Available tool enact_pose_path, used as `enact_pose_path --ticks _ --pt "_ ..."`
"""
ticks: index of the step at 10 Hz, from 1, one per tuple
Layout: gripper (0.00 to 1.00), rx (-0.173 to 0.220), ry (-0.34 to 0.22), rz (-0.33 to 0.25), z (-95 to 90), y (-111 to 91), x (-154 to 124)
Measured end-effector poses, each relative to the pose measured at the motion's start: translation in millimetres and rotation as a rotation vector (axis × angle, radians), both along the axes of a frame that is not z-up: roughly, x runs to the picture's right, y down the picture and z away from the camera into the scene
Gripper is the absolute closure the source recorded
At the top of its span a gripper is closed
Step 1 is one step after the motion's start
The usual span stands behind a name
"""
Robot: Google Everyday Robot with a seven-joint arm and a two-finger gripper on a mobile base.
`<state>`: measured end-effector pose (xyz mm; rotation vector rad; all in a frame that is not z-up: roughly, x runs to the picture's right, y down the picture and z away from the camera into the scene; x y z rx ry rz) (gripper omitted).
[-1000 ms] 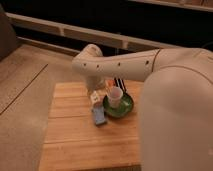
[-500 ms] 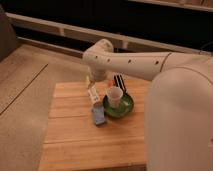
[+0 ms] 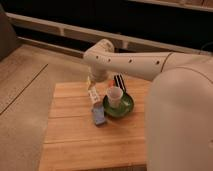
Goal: Pick up the ceramic cup
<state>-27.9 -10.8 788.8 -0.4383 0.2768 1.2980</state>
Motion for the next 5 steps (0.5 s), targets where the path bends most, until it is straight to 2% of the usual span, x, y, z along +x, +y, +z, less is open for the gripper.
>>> enact_pose_path --ticks 1,2,5 --pt "0.35 -0.029 0.064 0.006 3.3 10 17" --pt "0.35 -0.040 0.094 0.006 5.4 13 24" --pt "0.35 -0.069 0.150 0.010 17.9 18 35"
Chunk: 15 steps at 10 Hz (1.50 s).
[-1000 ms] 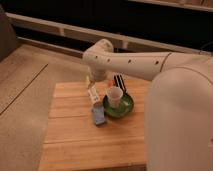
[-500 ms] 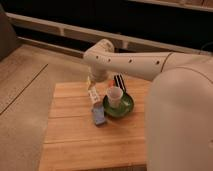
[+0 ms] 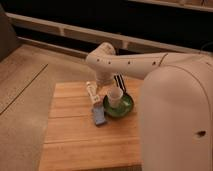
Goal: Pick up the ceramic cup
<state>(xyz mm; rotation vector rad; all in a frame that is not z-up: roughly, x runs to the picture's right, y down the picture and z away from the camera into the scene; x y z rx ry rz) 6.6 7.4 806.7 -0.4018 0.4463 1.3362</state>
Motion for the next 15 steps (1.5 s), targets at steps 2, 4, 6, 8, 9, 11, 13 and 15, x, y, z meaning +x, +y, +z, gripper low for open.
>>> enact_pose_path --ticks 2,4,6,8,9,11,13,15 --pt "0.35 -0.016 -0.010 0.018 11.5 3 -7" --pt "0.35 -0.069 -0.025 0.041 24.5 20 -16" --pt "0.35 -0.121 -0.014 0.054 31.2 36 -11" --pt "0.40 -0.158 0.004 0.067 35.5 47 -3" --pt "0.48 -0.167 0.014 0.069 37.2 49 1" --pt "0.68 -0.174 0.031 0.078 40.5 50 6" --pt "0.89 -0.170 0.047 0.077 42.1 48 10" --pt "1.00 -0.129 0.063 0.056 39.3 32 7"
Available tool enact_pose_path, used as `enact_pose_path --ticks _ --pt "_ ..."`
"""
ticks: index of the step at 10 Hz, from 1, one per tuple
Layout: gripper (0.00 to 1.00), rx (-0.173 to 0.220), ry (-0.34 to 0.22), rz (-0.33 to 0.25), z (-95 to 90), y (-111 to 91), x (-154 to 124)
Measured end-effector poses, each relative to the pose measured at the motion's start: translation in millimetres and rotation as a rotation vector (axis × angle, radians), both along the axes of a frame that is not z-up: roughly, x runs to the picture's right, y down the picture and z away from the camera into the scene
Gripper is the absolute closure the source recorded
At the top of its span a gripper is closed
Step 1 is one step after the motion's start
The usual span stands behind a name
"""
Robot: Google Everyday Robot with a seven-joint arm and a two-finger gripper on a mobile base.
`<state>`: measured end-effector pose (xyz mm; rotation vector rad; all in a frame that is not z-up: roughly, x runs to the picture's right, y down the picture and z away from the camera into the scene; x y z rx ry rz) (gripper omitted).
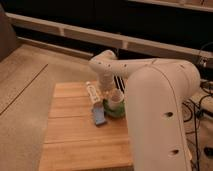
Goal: Pick up the ceramic cup
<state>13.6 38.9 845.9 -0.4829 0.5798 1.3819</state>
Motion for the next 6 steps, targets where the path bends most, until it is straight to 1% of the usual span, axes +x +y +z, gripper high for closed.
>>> enact_pose_path --ticks 1,2,3,4,5,6 --pt "1.00 0.040 0.012 -0.018 -8.4 -19 -5" --pt "1.00 0.099 0.024 -0.054 -24.4 -46 -12" --pt "1.00 0.144 0.029 -0.089 -39.9 -66 -20" --pt "1.00 0.202 0.030 -0.137 -61.5 -91 -33" --pt "1.00 0.270 0.024 -0.188 -89.0 -117 -51" --pt "1.00 0.306 0.010 -0.209 -105.3 -131 -64"
